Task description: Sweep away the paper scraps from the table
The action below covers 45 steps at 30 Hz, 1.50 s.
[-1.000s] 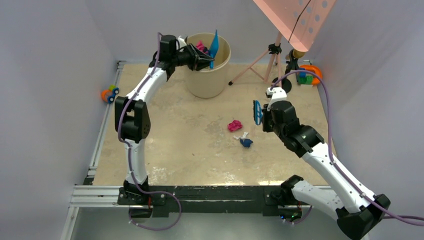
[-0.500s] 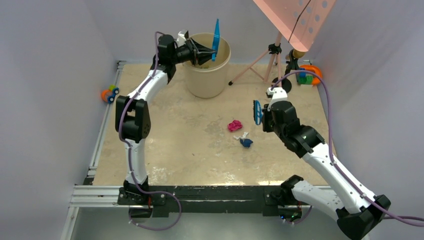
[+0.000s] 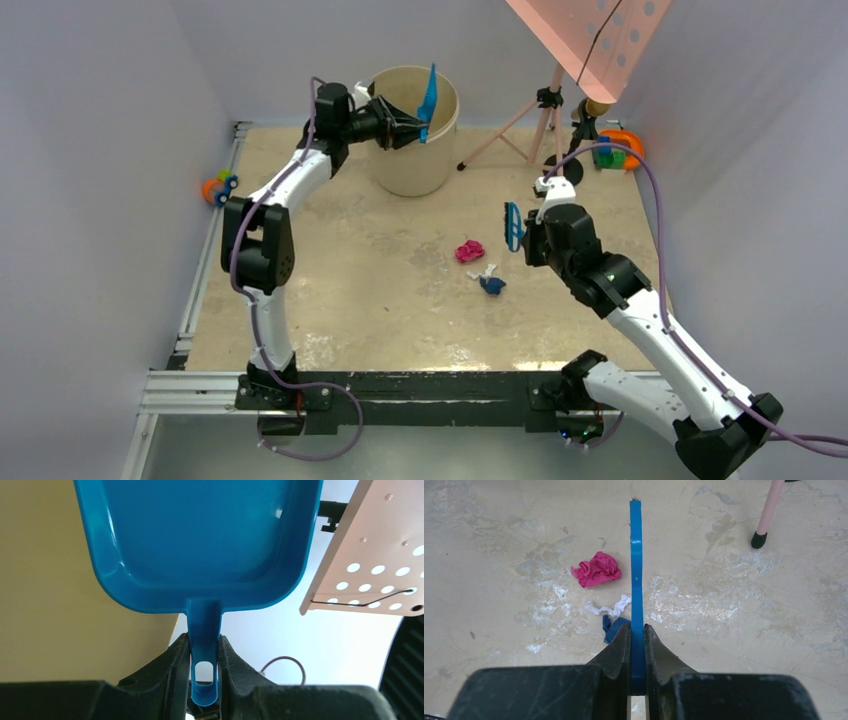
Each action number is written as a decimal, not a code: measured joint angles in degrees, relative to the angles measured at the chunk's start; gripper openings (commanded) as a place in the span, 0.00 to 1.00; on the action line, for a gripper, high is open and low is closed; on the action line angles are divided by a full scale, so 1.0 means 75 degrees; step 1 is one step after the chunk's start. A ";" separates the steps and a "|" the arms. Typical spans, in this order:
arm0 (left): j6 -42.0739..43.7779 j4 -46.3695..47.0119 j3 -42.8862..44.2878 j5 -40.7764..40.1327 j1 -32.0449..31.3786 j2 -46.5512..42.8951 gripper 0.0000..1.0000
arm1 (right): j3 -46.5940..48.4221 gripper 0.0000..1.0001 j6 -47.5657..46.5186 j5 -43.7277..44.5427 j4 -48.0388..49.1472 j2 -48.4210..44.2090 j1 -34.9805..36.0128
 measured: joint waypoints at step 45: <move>0.8979 -0.7903 -0.2704 -0.5782 -0.4692 -0.5135 0.00 | -0.0909 0.00 0.1291 -0.3188 0.3238 -0.1690 0.0000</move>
